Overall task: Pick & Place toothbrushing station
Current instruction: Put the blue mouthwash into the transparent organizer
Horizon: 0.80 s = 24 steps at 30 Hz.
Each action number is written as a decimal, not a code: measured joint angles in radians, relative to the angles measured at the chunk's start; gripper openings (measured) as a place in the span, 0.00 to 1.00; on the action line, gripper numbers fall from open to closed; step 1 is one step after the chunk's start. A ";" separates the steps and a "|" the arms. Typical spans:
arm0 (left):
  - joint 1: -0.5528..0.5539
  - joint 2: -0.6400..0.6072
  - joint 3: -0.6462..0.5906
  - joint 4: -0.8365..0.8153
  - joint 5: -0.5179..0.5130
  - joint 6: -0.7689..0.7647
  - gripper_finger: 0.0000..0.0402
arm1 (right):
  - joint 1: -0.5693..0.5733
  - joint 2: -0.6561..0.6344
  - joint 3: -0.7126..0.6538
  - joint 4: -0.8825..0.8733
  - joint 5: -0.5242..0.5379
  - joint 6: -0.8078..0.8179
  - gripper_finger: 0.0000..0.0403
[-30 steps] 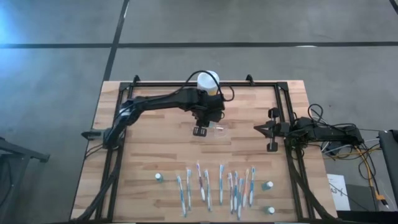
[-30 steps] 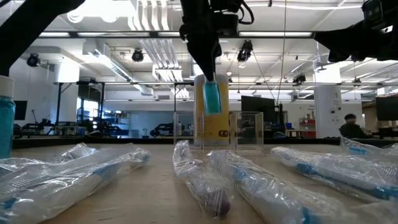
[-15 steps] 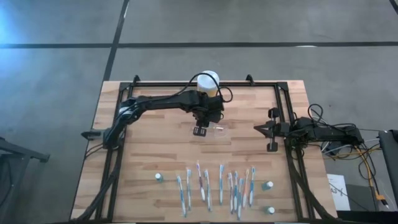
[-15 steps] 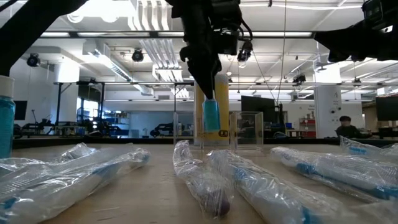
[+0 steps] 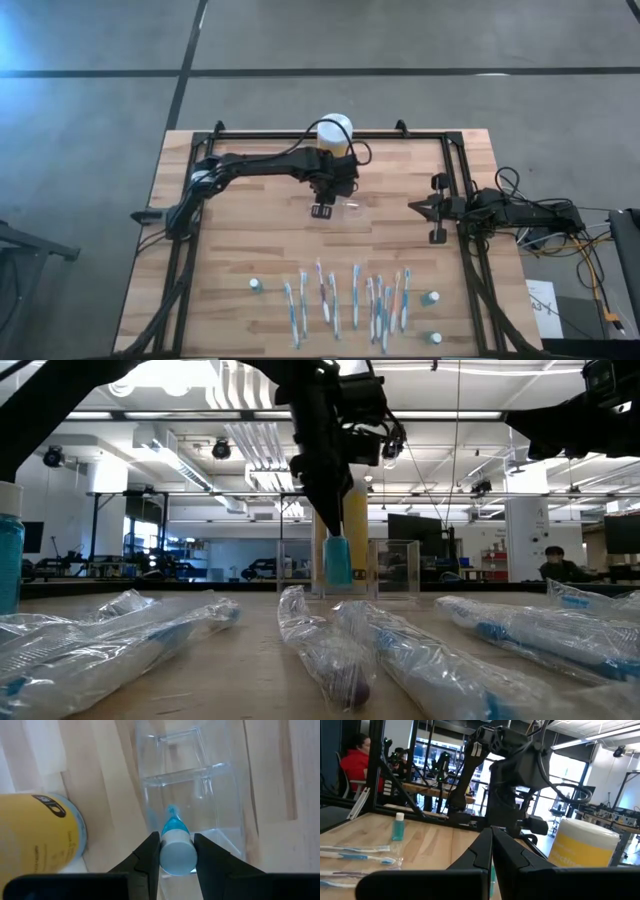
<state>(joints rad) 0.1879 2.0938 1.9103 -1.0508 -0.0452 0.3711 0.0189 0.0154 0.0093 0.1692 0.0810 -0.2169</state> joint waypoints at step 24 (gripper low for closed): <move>0.003 -0.001 -0.077 0.093 -0.002 -0.001 0.33 | 0.000 0.000 0.000 0.001 0.000 -0.001 0.02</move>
<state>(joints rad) 0.1905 2.0930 1.8334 -0.9576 -0.0476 0.3696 0.0192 0.0158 0.0093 0.1703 0.0810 -0.2176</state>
